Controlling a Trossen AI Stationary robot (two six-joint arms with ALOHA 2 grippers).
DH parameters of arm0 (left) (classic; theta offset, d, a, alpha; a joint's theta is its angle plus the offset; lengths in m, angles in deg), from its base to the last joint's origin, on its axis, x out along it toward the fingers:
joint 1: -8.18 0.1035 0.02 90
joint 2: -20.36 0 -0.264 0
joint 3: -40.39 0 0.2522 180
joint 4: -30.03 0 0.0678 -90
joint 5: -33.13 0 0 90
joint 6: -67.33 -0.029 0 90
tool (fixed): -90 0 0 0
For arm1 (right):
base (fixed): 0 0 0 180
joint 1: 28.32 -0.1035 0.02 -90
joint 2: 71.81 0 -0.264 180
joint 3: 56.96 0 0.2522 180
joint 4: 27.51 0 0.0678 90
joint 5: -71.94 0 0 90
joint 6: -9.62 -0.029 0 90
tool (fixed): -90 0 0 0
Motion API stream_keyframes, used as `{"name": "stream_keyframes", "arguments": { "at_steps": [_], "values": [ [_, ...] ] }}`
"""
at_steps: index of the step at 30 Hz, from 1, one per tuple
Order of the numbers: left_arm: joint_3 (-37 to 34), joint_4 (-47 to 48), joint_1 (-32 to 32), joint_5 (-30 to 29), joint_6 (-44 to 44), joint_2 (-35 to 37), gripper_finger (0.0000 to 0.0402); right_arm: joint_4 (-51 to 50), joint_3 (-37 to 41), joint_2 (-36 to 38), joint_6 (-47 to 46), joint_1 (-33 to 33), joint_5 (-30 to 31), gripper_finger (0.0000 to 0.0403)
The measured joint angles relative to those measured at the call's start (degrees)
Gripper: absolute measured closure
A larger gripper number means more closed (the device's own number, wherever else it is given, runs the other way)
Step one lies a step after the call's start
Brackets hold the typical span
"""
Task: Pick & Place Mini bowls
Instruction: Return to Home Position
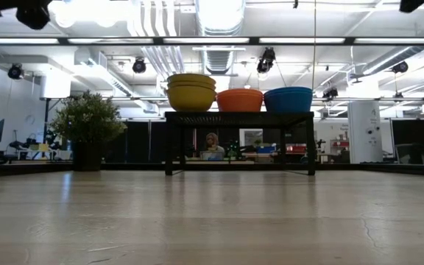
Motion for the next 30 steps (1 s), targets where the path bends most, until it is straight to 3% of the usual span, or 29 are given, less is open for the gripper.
{"name": "stream_keyframes", "arguments": {
  "at_steps": [13,23,30],
  "values": [
    [-13.8,-13.9,0.0,0.0,3.1,0.1,0.0401,11.4,11.7,0.0,-2.8,0.0,-1.4,0.0394],
    [-19.7,-18.9,0.0,2.6,7.4,0.1,0.0401,18.0,15.4,0.1,-1.1,0.0,-3.2,0.0394],
    [-20.0,-18.7,0.0,4.6,7.4,0.1,0.0401,18.8,17.2,0.1,-3.0,0.0,-3.6,0.0394]
  ]
}}
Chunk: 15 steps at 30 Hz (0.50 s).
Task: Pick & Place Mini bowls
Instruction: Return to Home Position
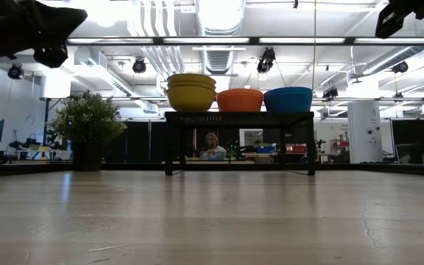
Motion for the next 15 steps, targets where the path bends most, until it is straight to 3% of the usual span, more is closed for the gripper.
{"name": "stream_keyframes", "arguments": {
  "at_steps": [15],
  "values": [
    [-0.1,10.0,0.0,3.3,8.1,0.0,0.0401,10.5,9.6,0.0,0.1,0.0,-1.6,0.0394]
  ]
}}
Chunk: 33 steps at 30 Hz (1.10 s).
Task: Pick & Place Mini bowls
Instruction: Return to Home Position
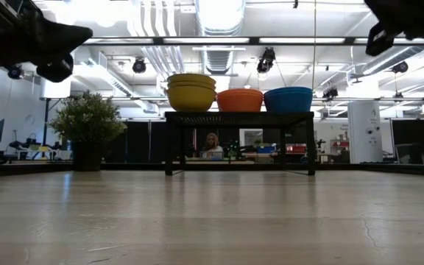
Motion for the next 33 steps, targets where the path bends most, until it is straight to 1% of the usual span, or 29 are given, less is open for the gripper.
{"name": "stream_keyframes", "arguments": {
  "at_steps": [4,7,13,24,33],
  "values": [
    [0.0,0.6,0.0,0.2,1.3,0.0,0.0401,0.1,2.0,0.0,-2.3,0.0,0.0,0.0394],
    [0.0,3.2,0.0,1.1,1.8,0.0,0.0401,1.1,3.4,0.0,-2.7,0.0,0.0,0.0394],
    [0.0,9.4,0.0,1.2,6.7,0.0,0.0401,9.0,7.3,0.0,-0.8,0.0,0.0,0.0394],
    [-0.1,11.8,0.0,1.2,6.8,0.0,0.0401,7.7,7.6,-0.1,0.6,0.0,0.0,0.0394],
    [-0.1,12.5,0.0,1.3,5.9,0.0,0.0401,0.8,7.6,-0.1,-1.4,0.0,0.2,0.0394]
  ]
}}
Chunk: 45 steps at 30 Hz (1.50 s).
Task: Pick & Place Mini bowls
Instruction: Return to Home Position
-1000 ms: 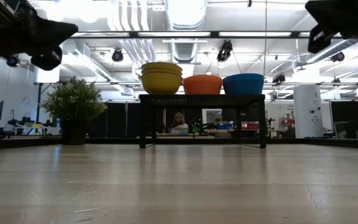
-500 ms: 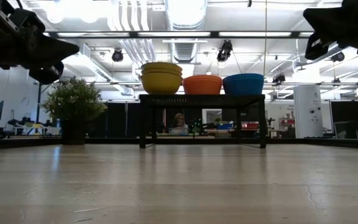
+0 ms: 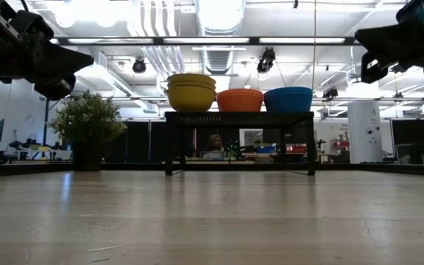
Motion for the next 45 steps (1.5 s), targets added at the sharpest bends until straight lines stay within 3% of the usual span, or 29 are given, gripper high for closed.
{"name": "stream_keyframes", "arguments": {
  "at_steps": [12,21,45],
  "values": [
    [0.0,0.6,0.0,0.5,-2.9,0.0,0.0401,-8.0,0.0,0.0,-2.6,0.0,0.7,0.0394],
    [0.0,1.1,0.0,4.1,-2.2,0.0,0.0401,-8.3,0.0,0.0,-2.5,0.0,0.6,0.0394],
    [0.0,1.0,0.0,4.1,-0.9,0.0,0.0401,-8.3,0.0,0.0,-2.3,0.0,0.5,0.0394]
  ]
}}
